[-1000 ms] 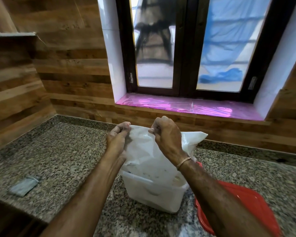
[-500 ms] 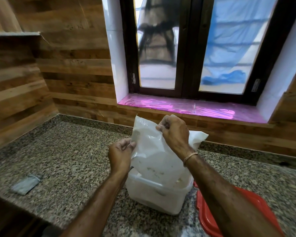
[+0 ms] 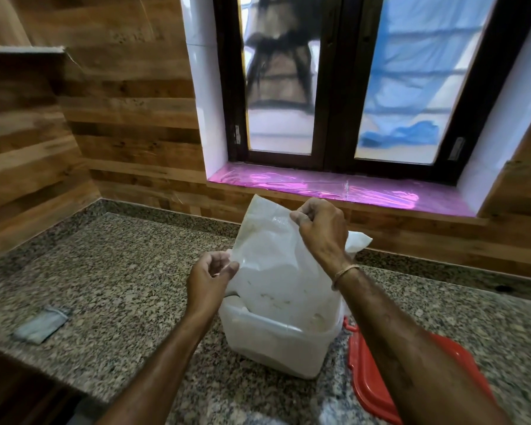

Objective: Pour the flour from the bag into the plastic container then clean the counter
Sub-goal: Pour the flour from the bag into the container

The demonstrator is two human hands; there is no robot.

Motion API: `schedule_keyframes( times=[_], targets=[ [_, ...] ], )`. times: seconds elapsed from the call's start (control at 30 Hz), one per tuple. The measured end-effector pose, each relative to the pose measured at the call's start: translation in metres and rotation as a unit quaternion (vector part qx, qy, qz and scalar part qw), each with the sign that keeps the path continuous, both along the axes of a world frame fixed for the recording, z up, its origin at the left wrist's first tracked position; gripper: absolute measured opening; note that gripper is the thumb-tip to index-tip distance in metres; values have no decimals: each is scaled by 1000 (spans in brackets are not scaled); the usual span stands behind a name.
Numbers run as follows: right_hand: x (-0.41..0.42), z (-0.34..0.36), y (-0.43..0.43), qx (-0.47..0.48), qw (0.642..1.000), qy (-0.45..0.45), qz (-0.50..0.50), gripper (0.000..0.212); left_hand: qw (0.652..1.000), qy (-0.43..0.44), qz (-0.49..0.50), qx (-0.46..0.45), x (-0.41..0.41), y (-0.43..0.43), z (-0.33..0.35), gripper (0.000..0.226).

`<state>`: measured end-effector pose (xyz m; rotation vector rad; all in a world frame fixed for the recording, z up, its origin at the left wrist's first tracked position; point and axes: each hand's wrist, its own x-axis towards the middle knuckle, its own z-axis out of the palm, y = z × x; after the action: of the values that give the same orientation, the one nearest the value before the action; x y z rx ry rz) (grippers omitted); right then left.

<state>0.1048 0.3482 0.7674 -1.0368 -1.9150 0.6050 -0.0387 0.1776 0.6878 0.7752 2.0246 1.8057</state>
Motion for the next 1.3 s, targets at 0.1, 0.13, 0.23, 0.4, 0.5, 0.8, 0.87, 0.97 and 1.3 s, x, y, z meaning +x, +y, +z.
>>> schedule_keyframes(
  times=[0.1,0.13,0.23,0.4,0.5,0.8,0.87,0.97,1.3],
  targets=[
    [-2,4,-1,1,1000,-2,-14,18,998,55,-2,-31,-3,-6,-4,17],
    [-3,3,-2,5,1000,-7,-10,18,996,79,10,-50,-4,-7,-7,13],
    [-8,-2,-4,6,998,-37,50,15,990,117,35,-65,-2,-8,-12,18],
    [-16,16,-7,-10,981,-89,172,26,990,132,24,-50,6,-4,-14,21],
    [-26,22,-5,3,985,-85,149,21,989,128,26,-64,4,-6,-20,21],
    [-27,13,-7,-40,997,22,64,30,965,154,111,-179,0,-5,-22,30],
    [-28,8,-12,-24,998,13,65,31,955,182,111,-209,-3,-6,-24,21],
    [-30,15,-13,-5,994,-17,108,27,974,184,33,-131,-5,-4,-16,25],
    [-15,24,-17,-4,966,-101,239,32,971,-161,-6,174,1,26,57,21]
  ],
)
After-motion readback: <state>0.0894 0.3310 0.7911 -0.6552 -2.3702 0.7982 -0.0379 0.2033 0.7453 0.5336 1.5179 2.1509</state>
